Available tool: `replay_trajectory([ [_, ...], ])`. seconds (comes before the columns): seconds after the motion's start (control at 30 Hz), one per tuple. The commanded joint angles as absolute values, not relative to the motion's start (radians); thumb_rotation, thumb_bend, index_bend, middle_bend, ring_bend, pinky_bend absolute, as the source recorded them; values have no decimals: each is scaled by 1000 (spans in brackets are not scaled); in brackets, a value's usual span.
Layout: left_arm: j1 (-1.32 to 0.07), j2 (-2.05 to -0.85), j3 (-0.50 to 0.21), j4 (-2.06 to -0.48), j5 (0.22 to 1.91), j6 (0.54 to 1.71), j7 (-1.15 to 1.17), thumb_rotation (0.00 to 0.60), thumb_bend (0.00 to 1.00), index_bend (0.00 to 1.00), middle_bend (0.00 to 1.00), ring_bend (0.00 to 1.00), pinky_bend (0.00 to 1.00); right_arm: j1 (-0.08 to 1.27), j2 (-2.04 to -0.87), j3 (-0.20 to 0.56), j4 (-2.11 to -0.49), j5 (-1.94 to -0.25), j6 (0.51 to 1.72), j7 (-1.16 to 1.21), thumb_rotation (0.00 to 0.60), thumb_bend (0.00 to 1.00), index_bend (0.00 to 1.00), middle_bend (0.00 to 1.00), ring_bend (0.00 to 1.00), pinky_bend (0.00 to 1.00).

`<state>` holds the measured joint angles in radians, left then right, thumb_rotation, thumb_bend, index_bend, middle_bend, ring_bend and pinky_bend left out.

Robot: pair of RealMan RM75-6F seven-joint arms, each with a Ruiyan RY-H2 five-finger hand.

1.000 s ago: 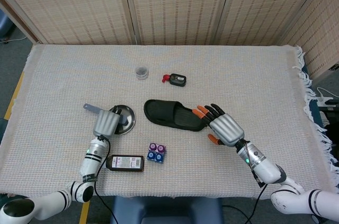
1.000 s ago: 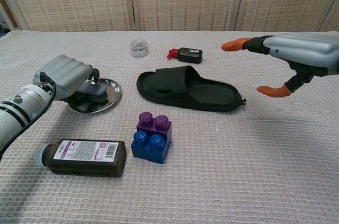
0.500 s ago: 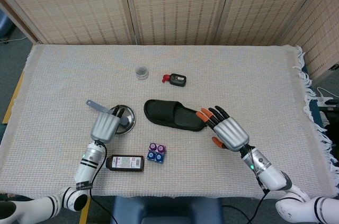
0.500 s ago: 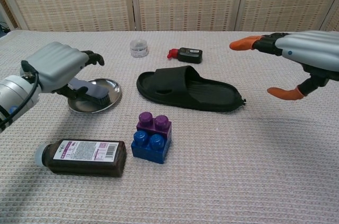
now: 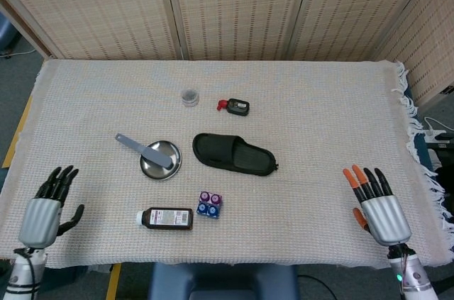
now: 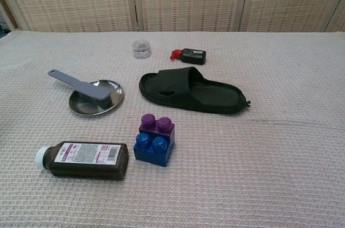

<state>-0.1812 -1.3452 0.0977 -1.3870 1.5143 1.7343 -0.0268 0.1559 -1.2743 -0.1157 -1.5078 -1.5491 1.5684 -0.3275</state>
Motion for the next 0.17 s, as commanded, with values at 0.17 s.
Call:
replay_trajectory([
  [0.17,-94,-1267,96,-1380,1531,1794,-60,600,364,33,3,0,117,115,-1211,-87,-1570,-1449,1531,-326,600,269,0,0,0,0],
])
